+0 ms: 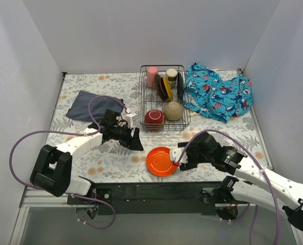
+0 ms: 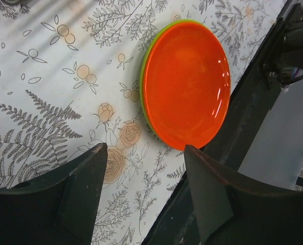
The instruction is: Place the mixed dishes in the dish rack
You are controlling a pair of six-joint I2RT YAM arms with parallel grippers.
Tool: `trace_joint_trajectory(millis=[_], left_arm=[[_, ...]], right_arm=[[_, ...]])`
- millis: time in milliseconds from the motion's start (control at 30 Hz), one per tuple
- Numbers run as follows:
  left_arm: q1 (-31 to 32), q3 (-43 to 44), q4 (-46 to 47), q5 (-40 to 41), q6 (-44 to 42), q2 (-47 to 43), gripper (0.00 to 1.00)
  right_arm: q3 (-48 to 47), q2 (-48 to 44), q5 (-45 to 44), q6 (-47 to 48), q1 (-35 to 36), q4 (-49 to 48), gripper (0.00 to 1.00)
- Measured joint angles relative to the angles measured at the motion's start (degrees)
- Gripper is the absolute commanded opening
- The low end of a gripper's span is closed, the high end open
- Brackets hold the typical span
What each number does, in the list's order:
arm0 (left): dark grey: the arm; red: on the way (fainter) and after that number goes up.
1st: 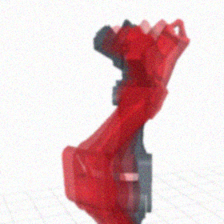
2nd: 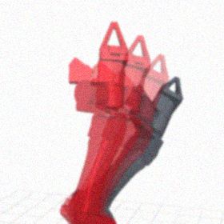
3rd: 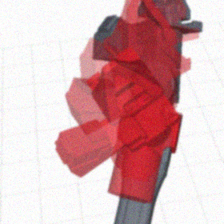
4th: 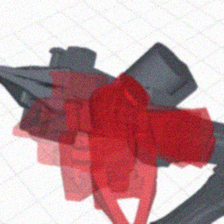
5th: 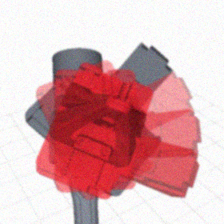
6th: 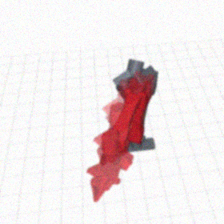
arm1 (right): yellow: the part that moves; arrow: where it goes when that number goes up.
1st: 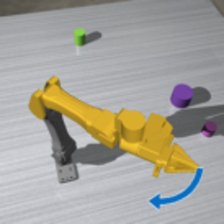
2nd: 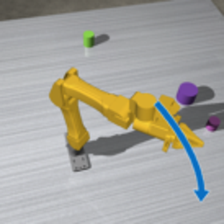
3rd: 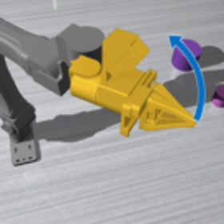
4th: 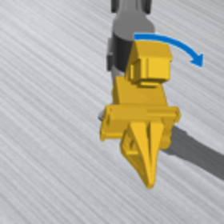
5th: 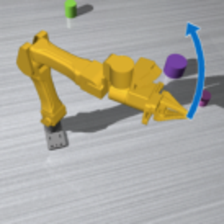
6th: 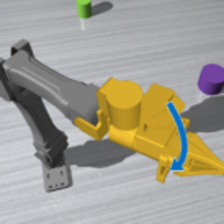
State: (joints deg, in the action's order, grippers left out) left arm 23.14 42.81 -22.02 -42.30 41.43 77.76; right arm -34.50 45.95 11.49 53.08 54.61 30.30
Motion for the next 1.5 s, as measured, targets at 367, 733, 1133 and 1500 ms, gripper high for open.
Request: trace_joint_trajectory(millis=[367,733,1133,1500], left_arm=[[7.6,0.0,4.7,5.4,5.7,7.4,0.42],[12.3,0.3,7.5,7.0,8.6,11.5,0.13],[12.7,4.2,1.7,11.2,6.4,12.1,0.0],[12.8,12.7,-5.1,14.0,-5.0,11.4,0.0]], right_arm=[[-0.9,1.6,-16.5,-38.6,-21.6,-12.3,0.7],[-0.2,0.4,-16.1,-44.4,-23.5,-14.4,0.7],[0.9,2.8,-8.3,-43.9,-23.5,-15.6,0.66],[1.1,11.5,15.4,-44.3,-23.7,-21.1,0.68]])
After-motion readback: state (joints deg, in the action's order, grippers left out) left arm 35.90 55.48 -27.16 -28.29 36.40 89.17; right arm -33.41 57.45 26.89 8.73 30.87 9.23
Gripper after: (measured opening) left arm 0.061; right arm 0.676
